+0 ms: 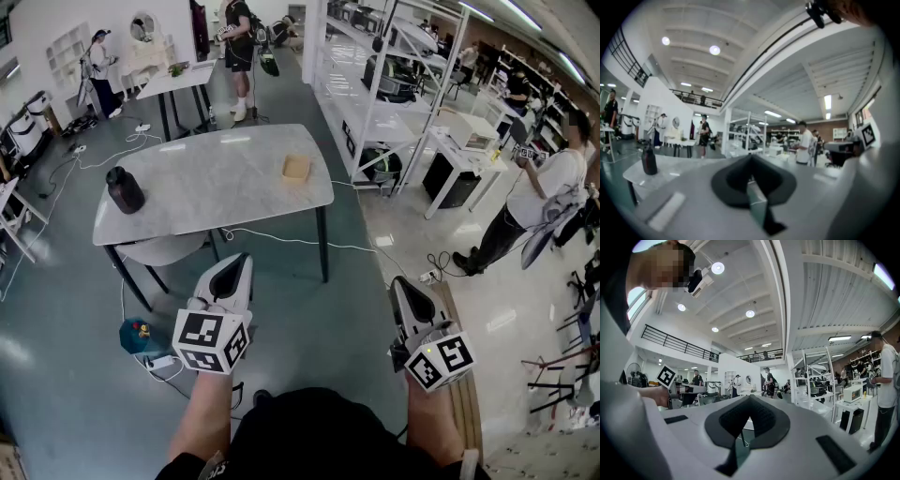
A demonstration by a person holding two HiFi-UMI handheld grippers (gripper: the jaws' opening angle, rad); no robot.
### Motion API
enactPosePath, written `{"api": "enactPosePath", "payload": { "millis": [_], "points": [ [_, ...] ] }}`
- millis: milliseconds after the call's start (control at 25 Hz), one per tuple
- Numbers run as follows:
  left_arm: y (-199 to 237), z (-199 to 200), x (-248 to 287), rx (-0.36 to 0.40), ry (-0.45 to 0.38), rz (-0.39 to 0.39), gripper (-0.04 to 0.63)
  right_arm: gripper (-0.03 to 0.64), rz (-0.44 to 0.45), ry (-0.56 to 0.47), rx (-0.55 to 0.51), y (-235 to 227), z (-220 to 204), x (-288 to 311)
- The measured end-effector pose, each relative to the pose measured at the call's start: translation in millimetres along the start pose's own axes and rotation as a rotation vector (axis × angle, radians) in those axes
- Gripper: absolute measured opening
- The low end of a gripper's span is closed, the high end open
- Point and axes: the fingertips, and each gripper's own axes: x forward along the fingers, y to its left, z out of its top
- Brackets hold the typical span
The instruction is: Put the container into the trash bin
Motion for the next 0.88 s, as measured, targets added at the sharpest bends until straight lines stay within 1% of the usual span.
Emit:
{"api": "enactPosePath", "payload": {
  "millis": [280,440,520,600,760,880],
  "points": [
    [-17,-17,4,-0.014,0.028,0.023,0.008,-0.009,0.004,-0.003,0.008,-21,-1,-23],
    [-36,-34,14,-0.024,0.063,0.029,0.008,-0.009,0.053,-0.001,0.049,-32,0,-39],
    [-49,-36,20,-0.026,0.066,0.024,0.008,-0.009,0.080,-0.003,0.067,-36,1,-49],
    [-64,-34,23,-0.022,0.062,0.019,0.008,-0.008,0.088,-0.014,0.083,-41,1,-62],
    [-84,-37,23,0.001,0.048,0.032,0.008,-0.006,0.077,-0.004,0.130,-55,-18,-81],
    [-90,-48,28,-0.006,0.069,0.033,0.008,-0.006,0.058,0.027,0.196,-64,-41,-86]
  ]
}}
